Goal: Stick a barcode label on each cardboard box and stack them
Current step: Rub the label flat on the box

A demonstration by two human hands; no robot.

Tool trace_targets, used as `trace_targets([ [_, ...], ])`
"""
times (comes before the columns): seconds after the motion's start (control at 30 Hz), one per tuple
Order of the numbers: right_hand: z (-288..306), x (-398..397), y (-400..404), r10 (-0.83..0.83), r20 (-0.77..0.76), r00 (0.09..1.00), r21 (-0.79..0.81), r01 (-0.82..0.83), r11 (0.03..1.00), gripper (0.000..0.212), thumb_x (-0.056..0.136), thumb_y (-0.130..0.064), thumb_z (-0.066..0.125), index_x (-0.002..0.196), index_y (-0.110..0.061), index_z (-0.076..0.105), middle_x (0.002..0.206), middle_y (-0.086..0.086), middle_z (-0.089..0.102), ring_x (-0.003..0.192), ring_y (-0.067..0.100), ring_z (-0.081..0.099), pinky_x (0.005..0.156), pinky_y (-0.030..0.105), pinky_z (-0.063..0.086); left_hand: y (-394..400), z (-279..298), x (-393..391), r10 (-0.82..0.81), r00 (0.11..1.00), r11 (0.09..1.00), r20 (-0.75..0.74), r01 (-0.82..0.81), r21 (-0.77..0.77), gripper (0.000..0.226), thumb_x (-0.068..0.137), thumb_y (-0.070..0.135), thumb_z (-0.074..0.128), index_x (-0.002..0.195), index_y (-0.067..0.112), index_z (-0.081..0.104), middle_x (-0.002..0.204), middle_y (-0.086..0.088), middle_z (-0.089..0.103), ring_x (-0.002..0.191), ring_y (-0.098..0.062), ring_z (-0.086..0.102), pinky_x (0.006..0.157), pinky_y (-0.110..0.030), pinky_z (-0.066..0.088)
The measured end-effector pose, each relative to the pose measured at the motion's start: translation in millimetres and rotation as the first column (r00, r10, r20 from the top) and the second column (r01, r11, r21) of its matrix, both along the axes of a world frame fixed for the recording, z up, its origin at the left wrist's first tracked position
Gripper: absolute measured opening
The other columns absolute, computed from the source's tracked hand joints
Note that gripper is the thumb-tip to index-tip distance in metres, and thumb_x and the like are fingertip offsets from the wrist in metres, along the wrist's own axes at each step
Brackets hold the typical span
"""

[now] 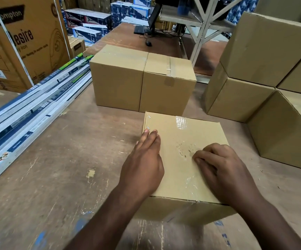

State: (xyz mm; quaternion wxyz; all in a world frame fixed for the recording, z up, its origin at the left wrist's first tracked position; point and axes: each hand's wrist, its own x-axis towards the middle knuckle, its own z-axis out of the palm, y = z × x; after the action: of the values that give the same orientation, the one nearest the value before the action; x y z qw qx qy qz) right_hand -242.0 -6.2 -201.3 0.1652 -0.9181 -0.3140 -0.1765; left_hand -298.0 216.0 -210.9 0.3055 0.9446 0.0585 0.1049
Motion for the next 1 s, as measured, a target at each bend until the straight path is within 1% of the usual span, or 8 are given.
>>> trace_targets([
  [0.17,1.7,4.7,-0.2,0.015,-0.03,0.999,-0.069,-0.017,0.997,0.022,0.105,-0.029,0.055,0.111,-0.023,0.075,0.094,-0.009,0.06,0.086,0.021,0.051,0.069,0.035,0.043,0.2,-0.3,-0.9,0.001,1.0,1.0,0.008,-0.001,-0.002,0.057,0.104,0.012,0.033,0.16,0.022,0.029,0.168,0.017,0.015,0.154,0.001,-0.003,0.124,-0.025,0.02],
  [0.33,7.2,12.2,-7.5,0.091,-0.124,0.988,-0.069,-0.1,0.993,0.02,0.106,-0.029,0.045,0.102,-0.029,0.065,0.098,-0.017,0.055,0.092,0.016,0.048,0.08,0.035,0.044,0.4,-0.8,-1.5,0.001,1.0,1.0,0.019,-0.001,-0.016,0.056,0.104,0.012,0.034,0.159,0.022,0.03,0.168,0.018,0.017,0.154,0.002,-0.002,0.123,-0.022,0.019],
  [0.4,6.7,11.2,-9.5,0.076,-0.165,0.983,0.003,-0.077,0.997,0.018,0.103,-0.031,0.047,0.103,-0.029,0.065,0.099,-0.017,0.055,0.094,0.015,0.049,0.081,0.032,0.041,0.3,-1.0,-1.2,0.0,1.0,1.0,0.02,0.0,-0.016,0.056,0.104,0.012,0.034,0.159,0.021,0.03,0.168,0.017,0.017,0.154,0.002,-0.001,0.123,-0.023,0.02],
  [0.5,7.2,6.6,-10.1,0.104,-0.149,0.983,-0.005,-0.106,0.994,0.024,0.102,-0.035,0.053,0.114,-0.028,0.072,0.102,-0.014,0.056,0.097,0.016,0.052,0.081,0.031,0.043,0.1,-1.9,-1.1,0.001,1.0,1.0,0.017,0.0,-0.016,0.056,0.104,0.013,0.034,0.159,0.021,0.03,0.168,0.017,0.017,0.154,0.002,-0.001,0.123,-0.025,0.022],
  [0.63,10.1,4.8,-14.7,0.103,-0.166,0.981,0.028,-0.1,0.995,0.016,0.098,-0.035,0.056,0.102,-0.026,0.07,0.1,-0.017,0.055,0.097,0.012,0.053,0.08,0.034,0.047,0.3,-1.5,-1.0,0.004,1.0,1.0,0.015,-0.003,-0.022,0.056,0.104,0.013,0.034,0.159,0.021,0.03,0.168,0.017,0.017,0.154,0.002,-0.001,0.123,-0.026,0.022],
  [0.77,8.6,3.6,-9.8,0.092,-0.139,0.986,-0.043,-0.099,0.994,0.023,0.099,-0.029,0.054,0.114,-0.027,0.071,0.103,-0.012,0.055,0.098,0.015,0.051,0.079,0.035,0.047,-0.1,-1.0,-1.0,0.005,1.0,1.0,0.011,-0.004,-0.01,0.056,0.104,0.013,0.033,0.159,0.022,0.03,0.168,0.018,0.016,0.154,0.002,-0.001,0.122,-0.025,0.024],
  [0.9,11.7,3.2,-7.1,0.116,-0.148,0.982,-0.044,-0.123,0.991,0.016,0.094,-0.029,0.054,0.101,-0.029,0.068,0.1,-0.013,0.055,0.095,0.016,0.052,0.078,0.038,0.047,0.4,-2.4,-0.2,0.008,1.0,1.0,0.01,-0.008,-0.017,0.056,0.104,0.013,0.034,0.159,0.022,0.03,0.168,0.018,0.017,0.154,0.003,-0.001,0.123,-0.027,0.024],
  [1.0,11.0,3.1,1.4,0.139,-0.127,0.982,-0.067,-0.148,0.987,0.021,0.101,-0.035,0.055,0.113,-0.032,0.071,0.104,-0.013,0.055,0.097,0.017,0.053,0.078,0.034,0.045,0.2,-2.6,-0.2,0.01,1.0,1.0,0.008,-0.01,-0.02,0.056,0.104,0.013,0.034,0.159,0.023,0.032,0.168,0.018,0.017,0.154,0.002,-0.001,0.122,-0.029,0.027],
])
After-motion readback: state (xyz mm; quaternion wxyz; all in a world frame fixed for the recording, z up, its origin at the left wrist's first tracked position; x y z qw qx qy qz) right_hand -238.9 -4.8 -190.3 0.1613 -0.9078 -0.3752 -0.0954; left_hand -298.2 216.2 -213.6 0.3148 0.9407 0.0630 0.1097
